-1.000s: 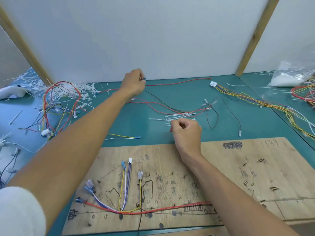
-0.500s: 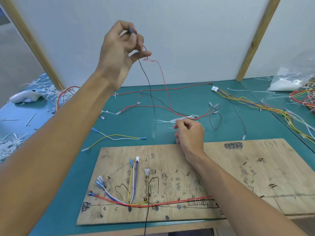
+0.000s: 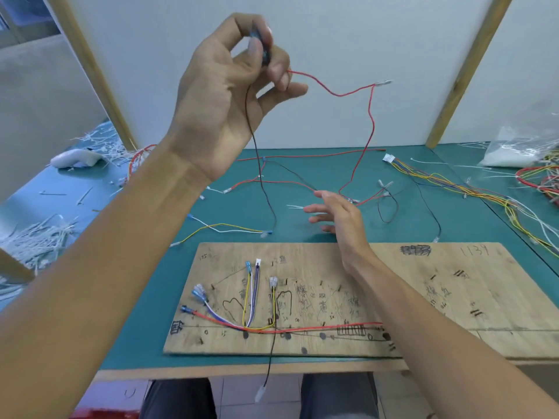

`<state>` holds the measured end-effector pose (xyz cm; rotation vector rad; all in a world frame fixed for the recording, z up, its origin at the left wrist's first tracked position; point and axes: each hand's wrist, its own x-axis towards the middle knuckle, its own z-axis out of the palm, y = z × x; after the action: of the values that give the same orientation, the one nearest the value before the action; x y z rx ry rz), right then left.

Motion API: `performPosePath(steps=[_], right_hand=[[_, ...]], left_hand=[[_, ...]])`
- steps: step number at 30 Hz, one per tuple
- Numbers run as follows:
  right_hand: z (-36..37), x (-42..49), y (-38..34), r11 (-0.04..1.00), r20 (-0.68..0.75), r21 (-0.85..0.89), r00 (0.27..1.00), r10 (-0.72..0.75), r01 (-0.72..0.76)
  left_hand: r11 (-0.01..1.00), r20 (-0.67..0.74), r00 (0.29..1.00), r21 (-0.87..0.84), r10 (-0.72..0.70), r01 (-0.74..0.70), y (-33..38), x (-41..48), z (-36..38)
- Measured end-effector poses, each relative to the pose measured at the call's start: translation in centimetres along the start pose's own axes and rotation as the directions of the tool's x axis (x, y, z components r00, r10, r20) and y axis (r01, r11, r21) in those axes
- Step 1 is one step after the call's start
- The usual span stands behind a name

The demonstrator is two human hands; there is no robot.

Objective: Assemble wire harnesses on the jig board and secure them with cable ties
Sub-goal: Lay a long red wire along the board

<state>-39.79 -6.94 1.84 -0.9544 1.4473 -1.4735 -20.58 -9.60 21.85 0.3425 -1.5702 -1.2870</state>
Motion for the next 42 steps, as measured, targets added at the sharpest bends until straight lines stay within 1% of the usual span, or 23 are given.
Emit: performPosePath(steps=[2,3,4,5,6,7,8,9,10,12,14,17,19,22,26,28,31,33,34,37,39,41,42], right_hand=[[-0.2,-1.0,-0.8,0.999,0.149,0.040,0.988,-0.043,0.037],[-0.3,-1.5,-1.3,0.993,0.261,0.109,0.963,-0.068,0.041],[-0.5,-1.9,-2.1,0.980,0.398,0.199,0.912,-0.102,0.023],[-0.6,-2.5,-2.9,0.956,0.542,0.293,0.829,-0.139,-0.031],[-0.6,-3.0,-3.9,0.920,0.665,0.377,0.722,-0.188,-0.107],[-0.5,-3.6,-5.0,0.878,0.743,0.443,0.622,-0.246,-0.183],[-0.5,-4.1,-6.0,0.835,0.782,0.491,0.549,-0.296,-0.249],[-0.4,-4.5,-6.9,0.799,0.786,0.526,0.525,-0.326,-0.291],[-0.4,-4.9,-7.9,0.768,0.770,0.559,0.539,-0.342,-0.312],[-0.7,-5.8,-9.8,0.703,0.696,0.640,0.623,-0.358,-0.311],[-1.2,-6.7,-11.5,0.663,0.615,0.700,0.696,-0.370,-0.266],[-1.8,-8.1,-12.3,0.734,0.535,0.670,0.760,-0.369,-0.115],[-1.9,-9.1,-11.8,0.768,0.509,0.636,0.787,-0.349,-0.072],[-1.8,-10.4,-10.5,0.764,0.466,0.641,0.827,-0.313,-0.072],[-2.0,-11.6,-9.1,0.645,0.487,0.736,0.823,-0.293,-0.206],[-2.2,-12.0,-8.5,0.626,0.488,0.745,0.829,-0.275,-0.231],[-2.6,-12.4,-7.2,0.724,0.428,0.671,0.881,-0.201,-0.160],[-2.5,-12.7,-5.9,0.792,0.429,0.601,0.880,-0.204,-0.109],[-2.3,-13.0,-5.3,0.818,0.452,0.567,0.867,-0.209,-0.098],[-1.7,-13.8,-3.2,0.872,0.514,0.481,0.835,-0.195,-0.092],[-1.4,-14.2,-1.9,0.892,0.507,0.443,0.846,-0.166,-0.090],[-1.0,-14.7,-0.9,0.932,0.485,0.359,0.863,-0.142,-0.049],[-0.7,-14.9,-0.4,0.961,0.470,0.276,0.872,-0.138,0.003]], left_hand=[[1.000,0.011,1.000,0.008,-0.017,0.017,-0.1,-1.8,0.0],[1.000,0.016,1.000,-0.003,-0.027,0.027,-0.2,-2.8,-0.1],[0.999,0.021,0.999,-0.017,-0.035,0.036,-0.2,-3.8,-0.2],[0.999,0.028,0.999,-0.027,-0.043,0.043,-0.2,-4.7,-0.2],[0.998,0.040,0.998,-0.030,-0.047,0.048,0.0,-5.6,-0.2],[0.998,0.054,0.997,-0.030,-0.047,0.049,0.1,-6.4,-0.2],[0.998,0.067,0.997,-0.027,-0.046,0.048,0.3,-7.2,-0.2],[0.999,0.073,0.996,-0.020,-0.043,0.045,0.5,-7.9,-0.3],[0.999,0.071,0.997,-0.009,-0.042,0.043,0.8,-8.7,-0.4],[0.999,0.048,0.998,0.012,-0.049,0.048,1.6,-10.3,-0.6],[0.995,-0.003,0.998,0.077,-0.064,0.064,2.7,-11.9,-0.8],[0.945,-0.130,0.981,0.276,-0.142,0.174,4.4,-13.4,-1.4],[0.900,-0.166,0.962,0.348,-0.214,0.261,5.9,-13.8,-1.8],[0.885,-0.168,0.938,0.316,-0.303,0.342,8.6,-13.9,-1.7],[0.903,-0.073,0.925,0.204,-0.372,0.379,10.0,-14.9,-0.4],[0.887,-0.090,0.901,0.157,-0.425,0.434,8.6,-16.5,0.1],[0.842,-0.175,0.833,0.033,-0.526,0.539,5.0,-19.6,-0.2],[0.819,-0.254,0.790,-0.017,-0.558,0.573,2.6,-21.8,-0.9],[0.813,-0.315,0.771,-0.001,-0.553,0.582,1.4,-22.9,-1.3],[0.781,-0.494,0.705,0.080,-0.509,0.619,-1.7,-26.0,-2.4],[0.761,-0.575,0.676,0.138,-0.460,0.634,-3.3,-27.5,-2.8],[0.718,-0.630,0.702,0.312,-0.333,0.621,-4.7,-28.6,-3.2],[0.666,-0.636,0.729,0.433,-0.253,0.608,-5.2,-29.0,-3.4]])
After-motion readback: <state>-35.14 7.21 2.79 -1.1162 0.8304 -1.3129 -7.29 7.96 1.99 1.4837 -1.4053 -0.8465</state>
